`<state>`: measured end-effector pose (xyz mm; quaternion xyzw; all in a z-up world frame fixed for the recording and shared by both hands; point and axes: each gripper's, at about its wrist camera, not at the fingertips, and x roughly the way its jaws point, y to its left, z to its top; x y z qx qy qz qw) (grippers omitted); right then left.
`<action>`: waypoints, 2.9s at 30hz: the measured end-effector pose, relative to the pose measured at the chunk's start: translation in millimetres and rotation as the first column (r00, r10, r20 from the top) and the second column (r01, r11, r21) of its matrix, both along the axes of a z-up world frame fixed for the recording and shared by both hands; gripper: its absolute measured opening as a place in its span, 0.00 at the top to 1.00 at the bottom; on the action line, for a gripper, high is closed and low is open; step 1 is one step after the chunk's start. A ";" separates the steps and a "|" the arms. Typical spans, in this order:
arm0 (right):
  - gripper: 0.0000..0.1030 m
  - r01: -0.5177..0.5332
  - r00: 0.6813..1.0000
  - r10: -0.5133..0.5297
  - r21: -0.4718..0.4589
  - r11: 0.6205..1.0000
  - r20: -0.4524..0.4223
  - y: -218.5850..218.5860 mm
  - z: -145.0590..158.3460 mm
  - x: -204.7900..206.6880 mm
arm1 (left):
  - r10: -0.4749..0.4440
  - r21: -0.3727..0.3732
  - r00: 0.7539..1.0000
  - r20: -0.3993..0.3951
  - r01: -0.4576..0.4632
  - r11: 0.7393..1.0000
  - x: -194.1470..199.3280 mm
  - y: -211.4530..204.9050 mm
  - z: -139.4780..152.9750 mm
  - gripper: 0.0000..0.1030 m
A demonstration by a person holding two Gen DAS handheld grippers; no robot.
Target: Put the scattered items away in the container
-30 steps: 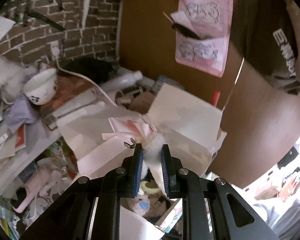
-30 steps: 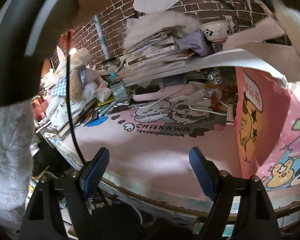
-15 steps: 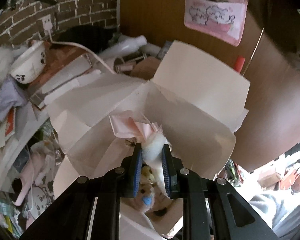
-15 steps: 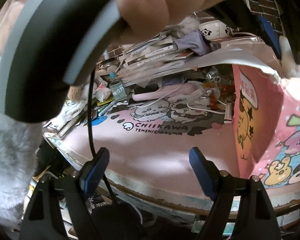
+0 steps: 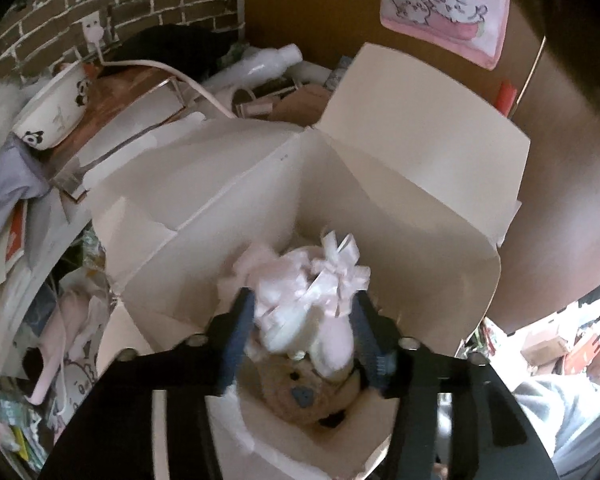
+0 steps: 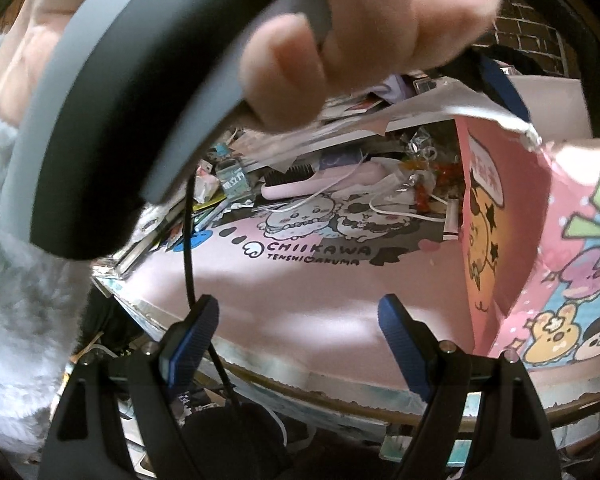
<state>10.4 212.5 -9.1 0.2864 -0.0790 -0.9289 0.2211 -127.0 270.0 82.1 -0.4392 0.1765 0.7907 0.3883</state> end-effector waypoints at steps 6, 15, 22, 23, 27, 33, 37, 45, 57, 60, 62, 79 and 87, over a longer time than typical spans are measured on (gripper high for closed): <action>0.22 0.001 1.000 -0.001 0.001 1.000 -0.003 0.2 -0.6 -0.7 | 0.019 0.002 0.999 -0.039 -0.019 1.000 0.5 -6.2 8.7 0.33; 0.22 0.008 1.000 -0.008 0.006 1.000 -0.005 0.7 -1.6 -1.4 | 0.067 0.039 0.986 -0.150 -0.062 0.997 11.5 -28.1 31.5 0.21; 0.22 0.010 1.000 -0.010 0.013 1.000 -0.004 -1.8 -1.7 -0.9 | 0.144 0.086 0.954 -0.264 -0.125 0.988 27.5 -59.9 50.8 0.15; 0.22 0.010 1.000 -0.010 0.014 1.000 -0.003 -2.3 -2.0 -1.4 | 0.157 0.092 0.948 -0.277 -0.136 0.986 29.7 -64.9 53.1 0.15; 0.22 0.009 1.000 -0.009 0.017 1.000 0.001 -3.8 -3.2 -2.4 | 0.207 0.117 0.919 -0.336 -0.178 0.977 39.3 -84.3 60.9 0.10; 0.20 0.016 1.000 -0.016 0.020 1.000 0.004 -4.4 -4.9 -4.8 | 0.293 0.162 0.864 -0.409 -0.247 0.955 57.5 -115.8 70.0 0.06; 0.17 0.028 1.000 -0.028 0.018 0.999 -0.002 -4.1 -3.4 -5.6 | 0.362 0.193 0.824 -0.435 -0.307 0.932 68.9 -138.2 71.4 0.03; 0.17 0.055 0.998 -0.053 0.062 0.997 -0.020 -11.5 -0.5 -6.4 | 0.504 0.248 0.763 -0.405 -0.439 0.864 78.1 -187.9 55.8 0.02; 0.02 0.196 0.980 -0.194 0.080 0.977 -0.039 -10.4 5.8 -8.1 | 0.676 0.225 0.652 -0.342 -0.642 0.733 79.9 -254.5 2.1 0.02; 0.01 0.214 0.976 -0.209 0.102 0.971 -0.058 -15.7 8.0 -7.6 | 0.691 0.208 0.646 -0.324 -0.664 0.718 79.9 -262.6 -11.7 0.02; 0.01 0.227 0.973 -0.218 0.125 0.966 -0.076 -19.9 9.8 -6.6 | 0.701 0.199 0.638 -0.317 -0.678 0.708 79.0 -267.8 -20.8 0.02; 0.00 0.305 0.952 -0.302 0.193 0.932 -0.049 -25.4 13.2 -19.0 | 0.742 0.122 0.593 -0.313 -0.750 0.650 69.3 -274.7 -67.4 0.02; 0.00 0.315 0.949 -0.308 0.207 0.926 -0.067 -29.0 16.6 -20.1 | 0.742 0.115 0.591 -0.316 -0.753 0.648 67.4 -269.7 -69.7 0.02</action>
